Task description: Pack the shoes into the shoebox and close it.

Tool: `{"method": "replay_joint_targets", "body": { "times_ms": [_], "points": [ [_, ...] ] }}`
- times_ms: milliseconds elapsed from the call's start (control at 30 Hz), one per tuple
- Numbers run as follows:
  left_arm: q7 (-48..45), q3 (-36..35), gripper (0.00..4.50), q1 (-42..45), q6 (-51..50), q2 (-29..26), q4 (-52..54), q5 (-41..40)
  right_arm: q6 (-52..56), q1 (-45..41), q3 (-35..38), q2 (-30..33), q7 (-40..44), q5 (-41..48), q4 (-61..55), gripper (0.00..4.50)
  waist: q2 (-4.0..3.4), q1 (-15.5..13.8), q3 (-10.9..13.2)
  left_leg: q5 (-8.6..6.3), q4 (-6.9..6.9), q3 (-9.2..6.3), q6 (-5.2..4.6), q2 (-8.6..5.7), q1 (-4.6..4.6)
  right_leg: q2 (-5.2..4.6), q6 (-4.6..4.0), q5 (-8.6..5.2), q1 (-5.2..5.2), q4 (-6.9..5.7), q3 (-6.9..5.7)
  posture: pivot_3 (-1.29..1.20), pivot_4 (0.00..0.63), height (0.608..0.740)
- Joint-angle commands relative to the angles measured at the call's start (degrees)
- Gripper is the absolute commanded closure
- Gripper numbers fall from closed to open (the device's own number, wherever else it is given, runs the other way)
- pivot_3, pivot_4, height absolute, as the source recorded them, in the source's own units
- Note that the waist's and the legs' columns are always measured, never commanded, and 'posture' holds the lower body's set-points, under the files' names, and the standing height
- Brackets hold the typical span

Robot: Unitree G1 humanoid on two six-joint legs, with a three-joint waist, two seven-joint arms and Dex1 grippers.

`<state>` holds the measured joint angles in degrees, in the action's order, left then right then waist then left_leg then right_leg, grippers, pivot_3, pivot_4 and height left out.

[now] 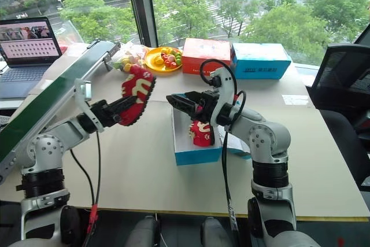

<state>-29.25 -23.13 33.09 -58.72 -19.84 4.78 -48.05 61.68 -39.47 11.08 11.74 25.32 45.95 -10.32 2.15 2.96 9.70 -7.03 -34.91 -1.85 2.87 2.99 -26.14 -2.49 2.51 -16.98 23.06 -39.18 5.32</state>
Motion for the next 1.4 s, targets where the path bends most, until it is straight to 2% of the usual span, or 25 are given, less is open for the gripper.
{"method": "replay_joint_targets", "body": {
  "times_ms": [33,200,667,767,1000,1133,1233,1400],
  "points": [
    [3.7,0.5,4.2,4.0,-0.3,2.1,3.2,-3.7,3.8,0.7,2.5,-0.5,-2.4,6.0,-4.4,0.0,0.0,0.0,0.0,0.0,-0.03,0.0,0.0,0.0,0.0,0.0,0.0,0.0,-0.01,0.0,0.0,0.0,0.15,0.739],
    [6.0,2.8,4.2,6.2,-0.3,5.5,3.1,-5.5,4.2,0.5,5.1,-1.7,-7.5,9.0,-4.3,0.0,0.0,-0.4,0.0,0.0,-0.05,0.0,-0.01,-0.04,-0.01,-0.01,0.02,-0.01,-0.04,0.06,0.01,0.0,0.15,0.739],
    [9.6,6.6,4.2,1.7,1.4,12.3,5.2,-8.5,3.0,-2.6,6.1,-2.0,-13.6,14.4,-3.8,0.0,-0.03,-0.5,0.0,0.01,-0.02,0.01,-0.01,-0.06,-0.04,-0.01,0.02,-0.01,-0.05,0.16,0.04,0.0,0.15,0.739],
    [10.4,6.5,4.22,2.3,1.9,13.2,5.4,-9.1,3.1,-2.6,5.5,-2.0,-14.3,13.9,-2.4,0.7,-0.02,-0.5,0.0,0.01,-0.01,0.0,-0.01,-0.06,-0.05,-0.01,0.02,-0.01,-0.05,0.17,0.03,0.0,0.15,0.739],
    [11.5,6.6,4.22,2.8,2.4,13.3,6.6,-10.5,2.3,-2.6,4.4,-2.0,-15.4,12.7,-0.2,3.13,-0.03,-0.4,0.0,0.01,0.0,0.01,-0.01,-0.06,-0.05,-0.01,0.02,-0.01,-0.04,0.18,0.04,0.0,0.15,0.739],
    [12.1,7.3,4.22,2.5,2.4,13.5,7.4,-11.0,1.7,-2.7,3.5,-1.4,-15.7,11.3,0.9,4.31,-0.03,-0.4,0.0,0.01,0.0,0.01,-0.01,-0.06,-0.05,0.0,0.02,-0.01,-0.04,0.18,0.04,0.0,0.15,0.739],
    [12.5,7.2,4.22,2.6,2.5,13.6,7.6,-11.3,1.5,-2.7,3.4,-1.4,-15.6,11.1,1.2,4.49,-0.03,-0.5,0.0,0.01,0.01,0.01,-0.01,-0.07,-0.05,0.0,0.03,-0.02,-0.04,0.2,0.04,0.0,0.15,0.739],
    [12.8,7.2,4.22,2.7,2.5,13.6,8.0,-11.5,1.3,-3.3,2.7,-1.1,-15.9,10.1,1.5,4.5,-0.03,-0.5,0.0,0.01,0.01,0.01,-0.01,-0.07,-0.07,-0.01,0.03,-0.02,-0.04,0.23,0.04,0.0,0.15,0.739]
  ]
}}
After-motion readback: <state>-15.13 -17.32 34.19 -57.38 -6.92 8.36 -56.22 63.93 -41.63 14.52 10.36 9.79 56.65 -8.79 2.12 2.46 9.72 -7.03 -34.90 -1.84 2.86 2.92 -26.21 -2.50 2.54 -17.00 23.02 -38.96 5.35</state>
